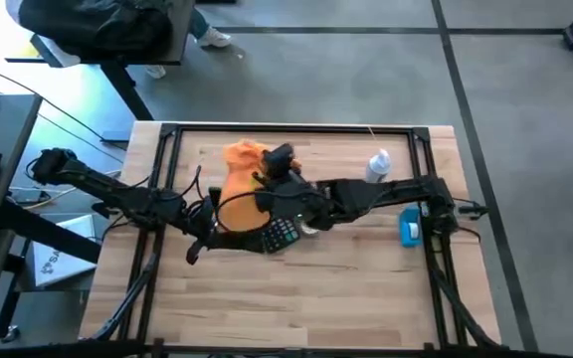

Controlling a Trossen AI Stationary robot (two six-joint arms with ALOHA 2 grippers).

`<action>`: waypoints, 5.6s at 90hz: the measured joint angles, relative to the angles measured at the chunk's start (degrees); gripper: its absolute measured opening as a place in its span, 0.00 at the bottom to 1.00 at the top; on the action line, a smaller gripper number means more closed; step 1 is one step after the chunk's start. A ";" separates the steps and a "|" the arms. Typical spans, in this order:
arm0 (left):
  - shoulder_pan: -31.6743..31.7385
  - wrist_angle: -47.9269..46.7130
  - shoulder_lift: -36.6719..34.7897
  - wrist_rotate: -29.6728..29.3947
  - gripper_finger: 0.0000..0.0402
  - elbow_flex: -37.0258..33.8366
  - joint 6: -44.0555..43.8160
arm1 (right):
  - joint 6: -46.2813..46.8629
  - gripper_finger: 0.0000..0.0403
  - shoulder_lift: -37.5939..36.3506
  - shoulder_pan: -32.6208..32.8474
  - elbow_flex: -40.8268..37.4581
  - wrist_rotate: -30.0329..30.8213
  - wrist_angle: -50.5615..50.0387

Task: Apply microfiber cloth
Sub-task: Wipe the front of the black tablet with the yellow microfiber cloth, then put the yellow microfiber cloth on the table, then put the black tablet on the table

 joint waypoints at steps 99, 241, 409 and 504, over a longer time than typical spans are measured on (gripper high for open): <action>-4.85 -29.13 -12.15 -17.79 0.01 10.93 2.08 | 71.66 0.00 -6.02 16.23 -22.80 -15.13 -23.44; -12.55 -20.66 -3.75 -30.67 0.01 10.91 6.77 | 108.05 0.07 -29.12 6.58 -76.68 -55.85 -41.98; 18.05 -58.35 -7.06 16.94 0.04 -3.76 -53.34 | 59.45 0.47 -14.06 14.54 -68.92 -30.13 55.25; 18.67 -34.73 -1.27 -16.05 0.17 0.57 -30.54 | 60.54 0.47 -4.93 17.08 -68.94 -24.29 61.55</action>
